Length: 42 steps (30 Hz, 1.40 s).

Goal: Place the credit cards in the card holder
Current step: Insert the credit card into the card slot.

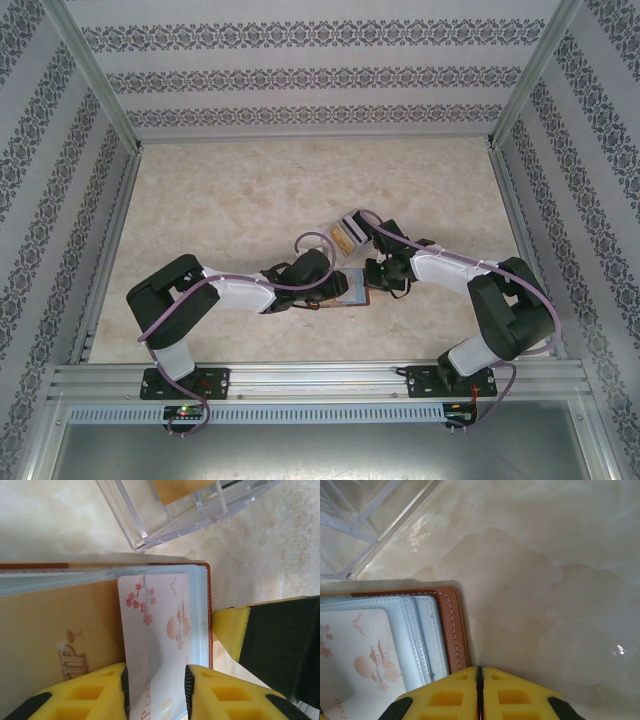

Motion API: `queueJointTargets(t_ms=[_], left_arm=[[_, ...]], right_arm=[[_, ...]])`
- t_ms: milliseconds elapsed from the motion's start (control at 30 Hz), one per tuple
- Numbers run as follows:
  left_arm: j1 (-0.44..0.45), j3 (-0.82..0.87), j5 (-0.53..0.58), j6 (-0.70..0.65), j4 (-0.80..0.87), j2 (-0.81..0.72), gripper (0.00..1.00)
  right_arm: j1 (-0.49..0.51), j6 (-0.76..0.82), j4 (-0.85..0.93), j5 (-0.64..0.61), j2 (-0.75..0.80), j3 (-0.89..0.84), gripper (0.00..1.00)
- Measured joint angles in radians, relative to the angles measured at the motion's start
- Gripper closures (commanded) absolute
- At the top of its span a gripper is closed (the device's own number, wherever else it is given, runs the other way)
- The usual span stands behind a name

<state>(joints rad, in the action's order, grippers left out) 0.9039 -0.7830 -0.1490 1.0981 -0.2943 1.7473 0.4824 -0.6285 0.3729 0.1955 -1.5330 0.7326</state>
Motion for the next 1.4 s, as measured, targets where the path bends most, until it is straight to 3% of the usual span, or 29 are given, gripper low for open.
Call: queueJointTargets(t_ms=[167, 433, 567, 867, 1033, 1400], left_arm=[[0.000, -0.021, -0.001, -0.029, 0.040, 0.000, 0.65], [0.032, -0.109, -0.011, -0.100, 0.122, 0.043, 0.53], [0.033, -0.125, -0.013, -0.106, 0.142, 0.045, 0.51], [0.048, -0.126, 0.034, -0.099, 0.172, 0.024, 0.35], [0.051, -0.080, 0.092, -0.083, 0.223, -0.030, 0.34], [0.051, -0.066, 0.109, -0.081, 0.251, -0.063, 0.32]], right_arm=[[0.000, 0.000, -0.002, 0.001, -0.002, 0.000, 0.90], [0.000, 0.000, -0.004, 0.000, -0.002, -0.001, 0.88], [0.000, 0.000, -0.006, 0.001, -0.002, -0.002, 0.88], [0.000, 0.000, -0.006, 0.000, -0.002, -0.002, 0.88], [0.005, 0.000, -0.010, -0.005, -0.004, -0.002, 0.88], [0.011, -0.001, -0.020, -0.004, -0.003, -0.002, 0.84]])
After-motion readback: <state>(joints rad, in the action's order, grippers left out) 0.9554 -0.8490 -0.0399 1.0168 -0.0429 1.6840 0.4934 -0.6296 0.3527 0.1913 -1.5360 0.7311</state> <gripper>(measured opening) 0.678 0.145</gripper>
